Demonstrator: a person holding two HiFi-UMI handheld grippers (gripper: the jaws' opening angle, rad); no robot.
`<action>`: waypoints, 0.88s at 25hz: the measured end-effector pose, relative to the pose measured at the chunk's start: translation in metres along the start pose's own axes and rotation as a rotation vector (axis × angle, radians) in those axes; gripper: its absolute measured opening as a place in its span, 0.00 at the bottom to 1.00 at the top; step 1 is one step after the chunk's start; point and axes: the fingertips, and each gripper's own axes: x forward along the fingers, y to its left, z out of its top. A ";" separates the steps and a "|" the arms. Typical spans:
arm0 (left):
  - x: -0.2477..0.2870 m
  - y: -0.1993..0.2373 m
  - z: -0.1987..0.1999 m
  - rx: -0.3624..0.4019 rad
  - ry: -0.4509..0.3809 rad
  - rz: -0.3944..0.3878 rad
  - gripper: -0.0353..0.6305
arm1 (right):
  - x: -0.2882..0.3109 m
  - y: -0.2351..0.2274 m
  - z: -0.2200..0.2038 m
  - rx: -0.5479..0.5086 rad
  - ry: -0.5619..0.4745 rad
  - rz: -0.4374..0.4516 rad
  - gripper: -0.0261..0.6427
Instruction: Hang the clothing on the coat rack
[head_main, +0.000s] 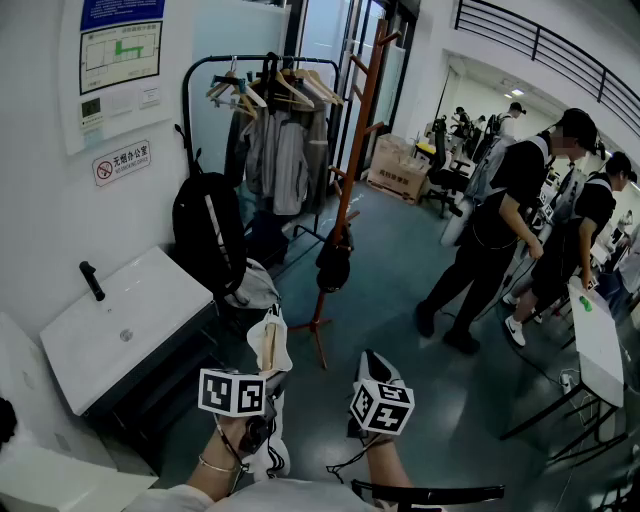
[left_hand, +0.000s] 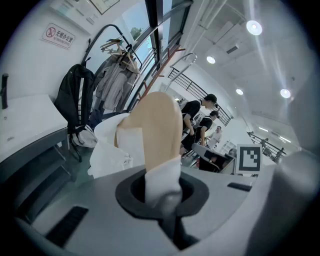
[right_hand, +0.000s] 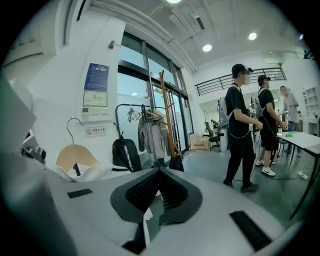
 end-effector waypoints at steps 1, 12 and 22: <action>-0.001 0.001 0.001 0.000 0.000 0.000 0.08 | 0.001 0.001 0.000 -0.001 0.001 0.001 0.07; -0.014 0.026 0.008 0.009 0.017 -0.029 0.08 | 0.013 0.030 0.000 0.049 -0.012 0.008 0.07; -0.006 0.046 0.022 0.020 0.033 -0.068 0.08 | 0.021 0.028 -0.009 0.074 0.012 -0.070 0.07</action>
